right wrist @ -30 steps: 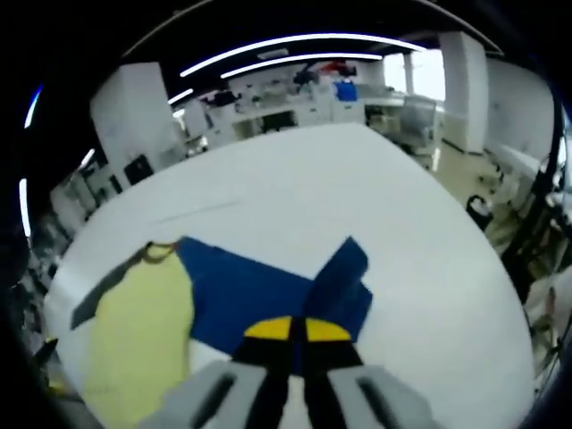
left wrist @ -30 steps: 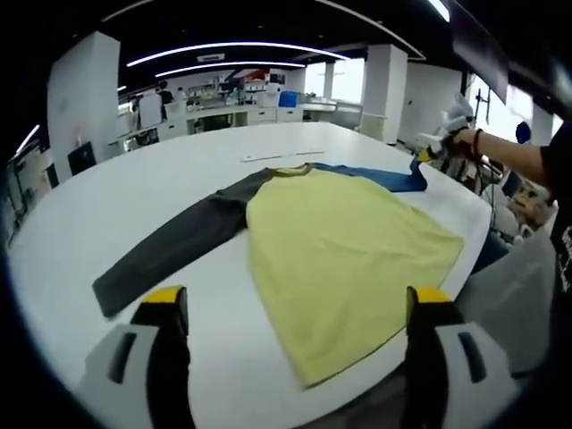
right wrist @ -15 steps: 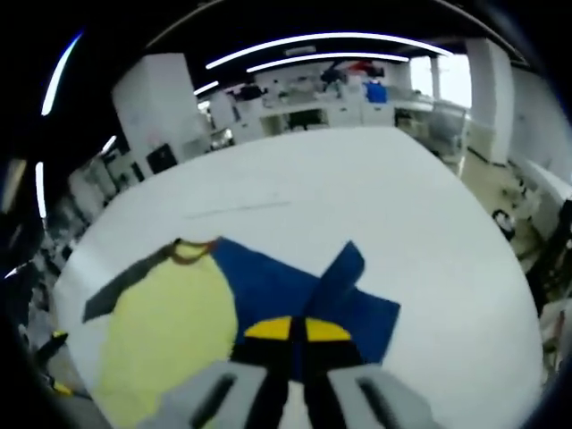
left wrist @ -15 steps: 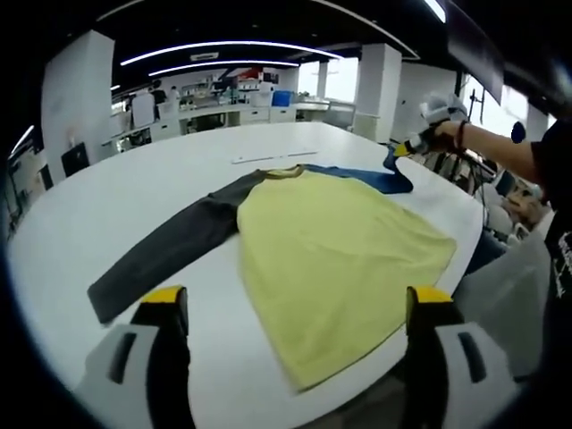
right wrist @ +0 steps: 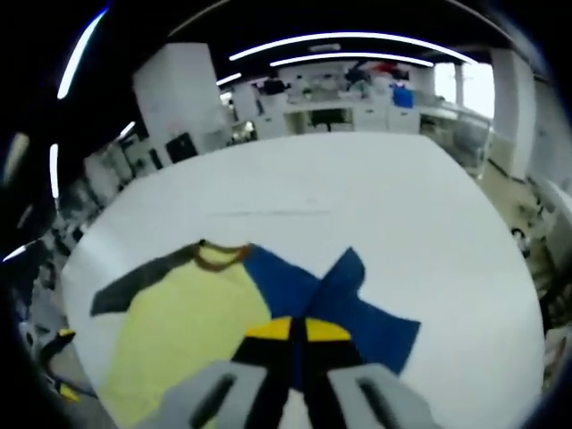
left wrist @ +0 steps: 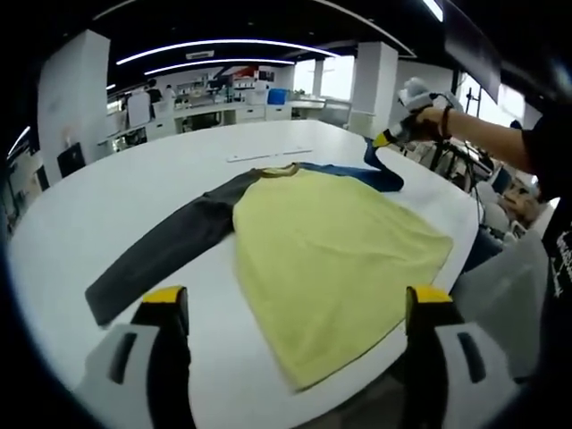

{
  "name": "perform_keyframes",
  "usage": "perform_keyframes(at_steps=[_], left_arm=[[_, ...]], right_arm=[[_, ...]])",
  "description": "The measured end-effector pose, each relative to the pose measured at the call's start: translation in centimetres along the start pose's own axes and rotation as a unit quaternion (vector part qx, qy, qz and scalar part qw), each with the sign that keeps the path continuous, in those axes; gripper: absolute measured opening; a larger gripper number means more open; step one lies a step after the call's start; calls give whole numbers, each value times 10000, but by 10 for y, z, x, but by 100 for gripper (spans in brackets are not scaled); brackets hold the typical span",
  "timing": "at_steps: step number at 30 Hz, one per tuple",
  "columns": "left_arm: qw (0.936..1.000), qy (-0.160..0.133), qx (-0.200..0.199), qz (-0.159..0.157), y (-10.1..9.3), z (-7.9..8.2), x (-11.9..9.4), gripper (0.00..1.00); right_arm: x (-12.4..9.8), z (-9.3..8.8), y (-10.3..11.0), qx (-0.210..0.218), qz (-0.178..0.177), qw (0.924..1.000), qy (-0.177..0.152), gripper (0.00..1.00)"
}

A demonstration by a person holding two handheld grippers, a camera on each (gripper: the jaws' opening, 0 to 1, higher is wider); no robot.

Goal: Fold the garment on the visible template until the final outline fits inside the template.

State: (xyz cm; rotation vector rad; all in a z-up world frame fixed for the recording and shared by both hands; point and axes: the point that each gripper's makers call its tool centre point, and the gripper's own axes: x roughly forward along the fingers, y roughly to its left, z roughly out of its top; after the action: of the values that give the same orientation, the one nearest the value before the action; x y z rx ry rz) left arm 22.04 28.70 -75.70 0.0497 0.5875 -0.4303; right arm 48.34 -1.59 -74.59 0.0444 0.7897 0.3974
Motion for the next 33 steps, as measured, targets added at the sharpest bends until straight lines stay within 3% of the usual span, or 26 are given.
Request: perform_keyframes(at_steps=[3,19,33], left_arm=[[10000,54,-11,-41,-1,-2,1,98],[9998,42,65,-185,-6,2,4,98],[9999,38,-66,-152,-1,-2,5,97]], right_arm=[[1,1,19,-40,99,9999,-14,0],[43,11,69,-341,502,9980,190,0],[60,21,109,-503,791,9953,262,0]])
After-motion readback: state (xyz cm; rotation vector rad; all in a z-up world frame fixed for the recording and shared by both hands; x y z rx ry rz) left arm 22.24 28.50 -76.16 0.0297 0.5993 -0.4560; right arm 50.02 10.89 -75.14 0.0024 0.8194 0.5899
